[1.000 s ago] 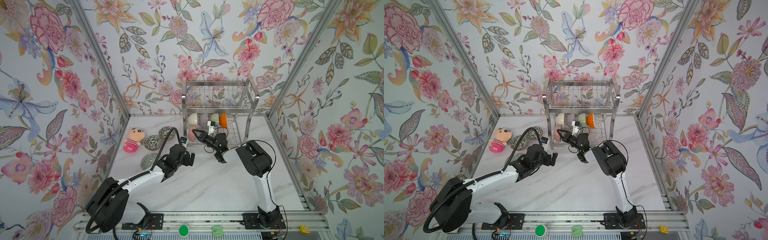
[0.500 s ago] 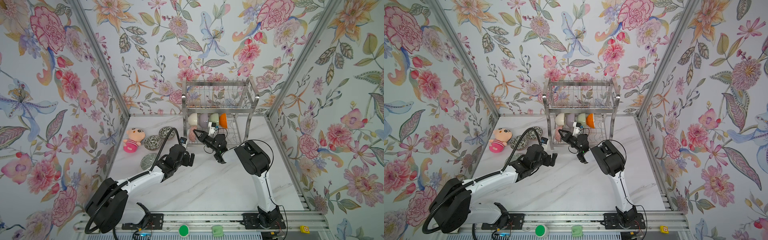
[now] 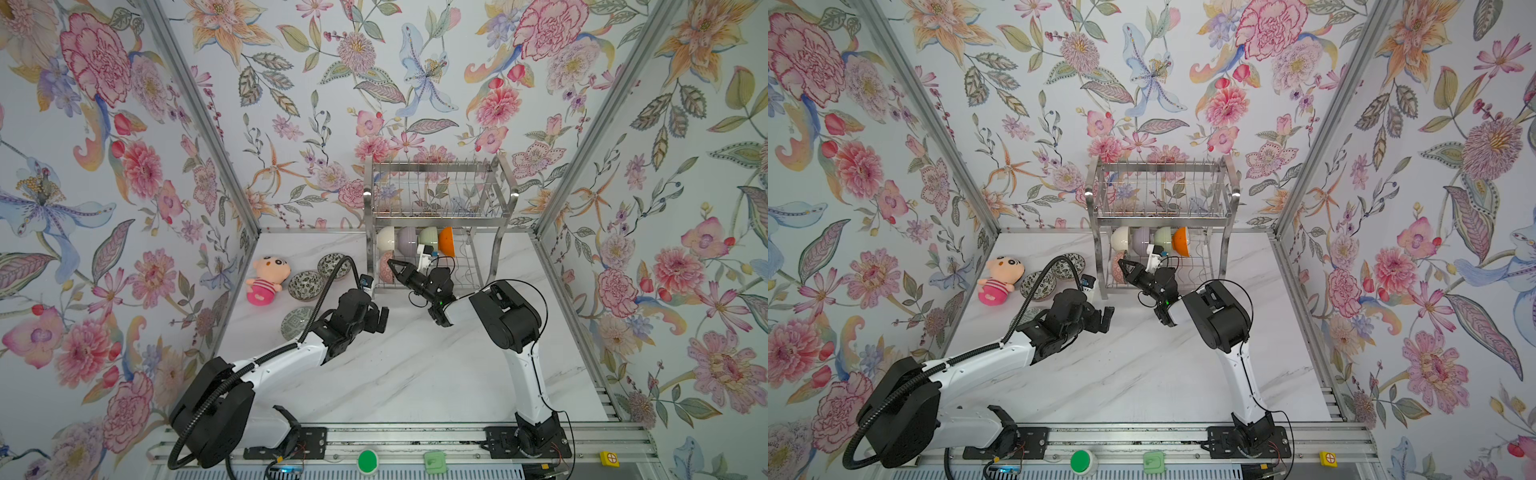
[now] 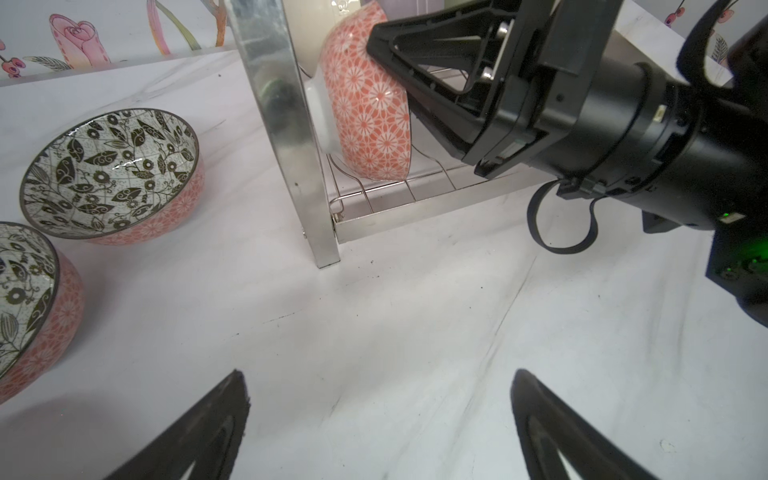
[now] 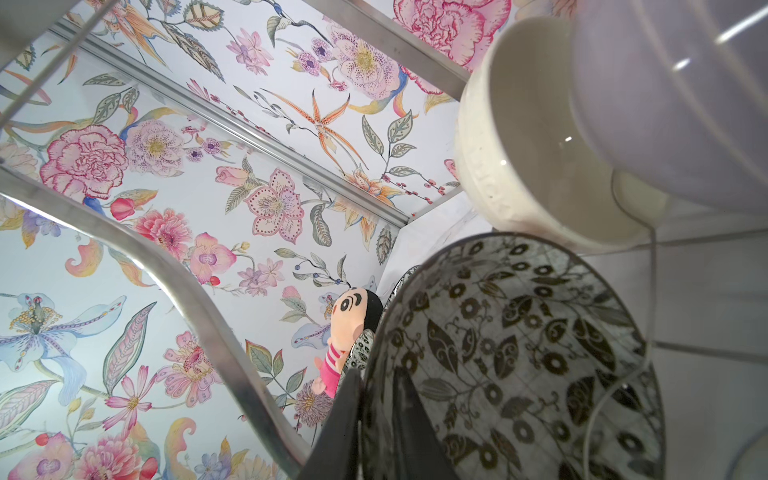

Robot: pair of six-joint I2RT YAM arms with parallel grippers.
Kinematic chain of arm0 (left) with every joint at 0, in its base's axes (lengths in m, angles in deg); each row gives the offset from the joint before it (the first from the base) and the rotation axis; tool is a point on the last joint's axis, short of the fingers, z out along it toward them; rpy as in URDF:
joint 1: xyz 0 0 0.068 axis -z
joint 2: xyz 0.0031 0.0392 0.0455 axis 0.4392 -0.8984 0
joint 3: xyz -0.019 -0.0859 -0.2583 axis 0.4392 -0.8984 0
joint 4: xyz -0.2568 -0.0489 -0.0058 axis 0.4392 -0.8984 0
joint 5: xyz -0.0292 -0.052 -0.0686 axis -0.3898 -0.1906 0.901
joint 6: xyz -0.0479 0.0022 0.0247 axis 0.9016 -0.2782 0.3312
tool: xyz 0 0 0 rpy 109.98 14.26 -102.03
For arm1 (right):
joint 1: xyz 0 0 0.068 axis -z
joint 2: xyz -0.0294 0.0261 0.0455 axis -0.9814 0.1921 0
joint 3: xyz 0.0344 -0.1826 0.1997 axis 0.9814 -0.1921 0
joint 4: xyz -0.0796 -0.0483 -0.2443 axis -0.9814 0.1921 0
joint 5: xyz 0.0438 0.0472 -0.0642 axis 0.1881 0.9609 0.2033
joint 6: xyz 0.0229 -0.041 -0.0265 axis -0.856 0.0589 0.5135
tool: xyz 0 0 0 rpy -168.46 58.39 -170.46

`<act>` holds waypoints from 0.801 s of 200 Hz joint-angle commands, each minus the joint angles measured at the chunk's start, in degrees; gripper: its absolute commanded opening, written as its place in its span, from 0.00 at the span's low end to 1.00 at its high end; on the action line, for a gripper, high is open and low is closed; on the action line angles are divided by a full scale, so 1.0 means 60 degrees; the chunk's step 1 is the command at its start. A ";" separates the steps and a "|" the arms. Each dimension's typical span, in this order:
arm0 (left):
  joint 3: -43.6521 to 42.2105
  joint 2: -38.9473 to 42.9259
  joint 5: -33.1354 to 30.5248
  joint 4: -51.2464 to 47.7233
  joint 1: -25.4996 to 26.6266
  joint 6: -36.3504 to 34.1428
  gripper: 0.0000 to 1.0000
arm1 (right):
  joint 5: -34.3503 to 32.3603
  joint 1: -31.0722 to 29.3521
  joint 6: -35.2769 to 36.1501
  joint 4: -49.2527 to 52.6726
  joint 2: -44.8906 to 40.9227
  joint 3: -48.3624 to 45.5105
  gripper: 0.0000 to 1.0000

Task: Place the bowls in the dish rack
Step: 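Lower the leaf-patterned bowl upright into the rack slot beside the cream bowl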

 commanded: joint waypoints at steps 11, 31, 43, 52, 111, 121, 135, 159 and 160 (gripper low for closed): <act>0.0152 0.0255 -0.0237 -0.0286 0.0062 -0.0160 0.99 | 0.0136 0.0024 0.0174 0.0542 -0.0346 0.0075 0.22; 0.0196 0.0289 -0.0256 -0.0351 0.0066 -0.0167 0.99 | 0.0136 0.0020 0.0244 0.0628 -0.0499 0.0060 0.24; 0.0204 0.0314 -0.0258 -0.0359 0.0058 -0.0163 0.99 | 0.0145 0.0028 0.0277 0.0677 -0.0589 0.0032 0.25; 0.0202 0.0340 -0.0296 -0.0391 0.0077 -0.0176 0.99 | 0.0136 0.0034 0.0303 0.0677 -0.0680 -0.0012 0.26; 0.0121 0.0759 -0.0515 -0.0661 0.0064 -0.0162 0.99 | -0.0055 0.0109 0.0497 0.0723 -0.1438 -0.0573 0.30; 0.0158 0.0850 -0.0595 -0.0796 0.0069 -0.0164 0.99 | -0.0055 0.0139 0.0489 0.0694 -0.1562 -0.0685 0.32; 0.0258 0.0982 -0.0768 -0.1044 0.0058 -0.0188 0.99 | -0.0061 0.0187 0.0504 0.0676 -0.1784 -0.0882 0.33; 0.0627 0.1226 -0.1505 -0.1850 0.0047 -0.0234 0.99 | -0.0068 0.0246 0.0657 0.0722 -0.2287 -0.1365 0.37; 0.0646 0.1232 -0.1546 -0.1895 0.0031 -0.0235 0.99 | -0.0069 0.0240 0.0665 0.0736 -0.2312 -0.1392 0.38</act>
